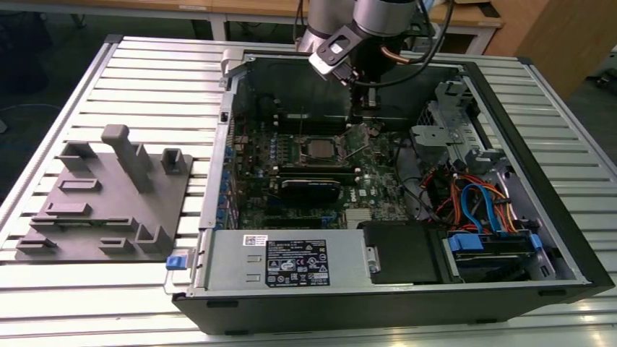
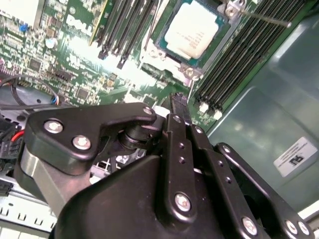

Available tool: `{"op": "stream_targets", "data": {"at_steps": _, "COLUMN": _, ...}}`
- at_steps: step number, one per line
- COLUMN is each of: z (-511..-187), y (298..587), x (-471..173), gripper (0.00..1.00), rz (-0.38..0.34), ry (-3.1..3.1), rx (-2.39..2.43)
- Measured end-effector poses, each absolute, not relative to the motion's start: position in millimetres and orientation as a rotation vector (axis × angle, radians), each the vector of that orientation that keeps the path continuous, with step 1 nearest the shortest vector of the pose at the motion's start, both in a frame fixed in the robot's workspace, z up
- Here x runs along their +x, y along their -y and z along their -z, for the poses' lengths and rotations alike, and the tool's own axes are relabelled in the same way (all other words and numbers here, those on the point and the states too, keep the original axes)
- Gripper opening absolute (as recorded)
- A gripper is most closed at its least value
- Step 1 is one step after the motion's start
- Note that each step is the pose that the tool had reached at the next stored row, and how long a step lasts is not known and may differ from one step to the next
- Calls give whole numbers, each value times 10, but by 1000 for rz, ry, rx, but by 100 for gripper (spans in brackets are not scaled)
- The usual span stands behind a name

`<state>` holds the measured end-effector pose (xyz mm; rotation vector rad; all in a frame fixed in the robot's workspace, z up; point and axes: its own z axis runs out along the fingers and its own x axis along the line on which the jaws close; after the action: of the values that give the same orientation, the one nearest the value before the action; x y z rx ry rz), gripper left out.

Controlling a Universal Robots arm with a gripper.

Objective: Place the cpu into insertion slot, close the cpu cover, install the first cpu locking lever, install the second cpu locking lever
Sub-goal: 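Close the cpu cover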

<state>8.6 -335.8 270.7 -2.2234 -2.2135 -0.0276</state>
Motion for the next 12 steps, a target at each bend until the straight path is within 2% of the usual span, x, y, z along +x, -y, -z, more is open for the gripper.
{"op": "stream_targets", "data": {"at_steps": 12, "z": -2690, "y": 3358, "x": 310, "gripper": 10, "rz": 27, "ry": 2213, "rx": -2223}}
